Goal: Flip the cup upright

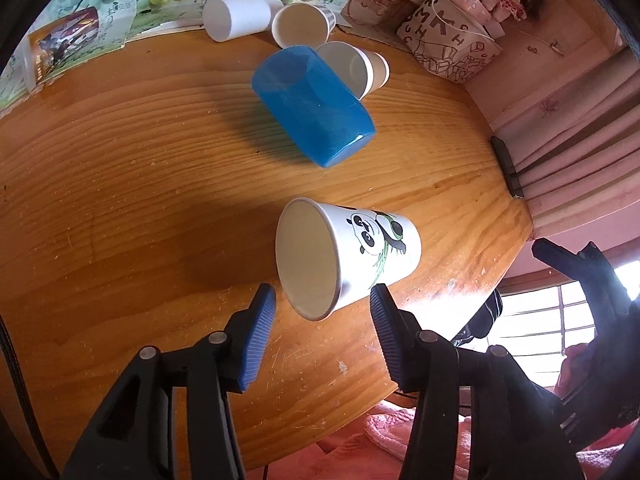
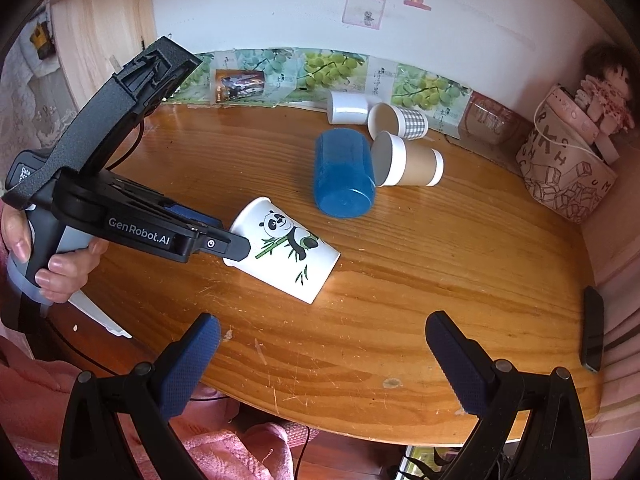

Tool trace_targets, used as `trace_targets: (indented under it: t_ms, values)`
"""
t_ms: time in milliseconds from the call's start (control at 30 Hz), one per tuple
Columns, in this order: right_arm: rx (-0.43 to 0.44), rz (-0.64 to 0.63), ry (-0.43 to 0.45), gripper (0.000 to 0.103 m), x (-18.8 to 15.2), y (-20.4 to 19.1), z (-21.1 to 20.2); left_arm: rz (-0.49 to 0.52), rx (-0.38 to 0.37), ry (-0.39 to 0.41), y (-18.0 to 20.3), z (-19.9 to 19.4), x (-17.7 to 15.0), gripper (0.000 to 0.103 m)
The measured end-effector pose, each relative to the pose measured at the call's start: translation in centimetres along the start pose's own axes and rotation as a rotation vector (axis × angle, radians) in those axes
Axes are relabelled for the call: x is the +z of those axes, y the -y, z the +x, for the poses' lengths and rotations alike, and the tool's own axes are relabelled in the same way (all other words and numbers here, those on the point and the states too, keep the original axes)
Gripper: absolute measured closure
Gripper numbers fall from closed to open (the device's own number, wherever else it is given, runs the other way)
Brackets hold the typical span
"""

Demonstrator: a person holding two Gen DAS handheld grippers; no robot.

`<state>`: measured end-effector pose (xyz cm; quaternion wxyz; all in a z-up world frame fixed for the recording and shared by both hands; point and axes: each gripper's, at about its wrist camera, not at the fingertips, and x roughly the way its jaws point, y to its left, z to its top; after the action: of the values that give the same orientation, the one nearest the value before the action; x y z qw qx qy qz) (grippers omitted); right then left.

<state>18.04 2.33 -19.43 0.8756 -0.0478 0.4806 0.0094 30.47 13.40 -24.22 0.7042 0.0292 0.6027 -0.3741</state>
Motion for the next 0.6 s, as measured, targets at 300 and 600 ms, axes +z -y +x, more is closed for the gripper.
trace_targets:
  t_ms: [300,600]
  values:
    - [0.03,-0.268,0.061,0.0,0.3,-1.6,0.2,-0.149,0.064,0.087,-0.8,-3.3,-3.5,0.025]
    - [0.102,-0.566,0.072,0.0,0.5,-4.0,2.2,-0.292,0.261,0.234,-1.1,-7.5,-7.8,0.024]
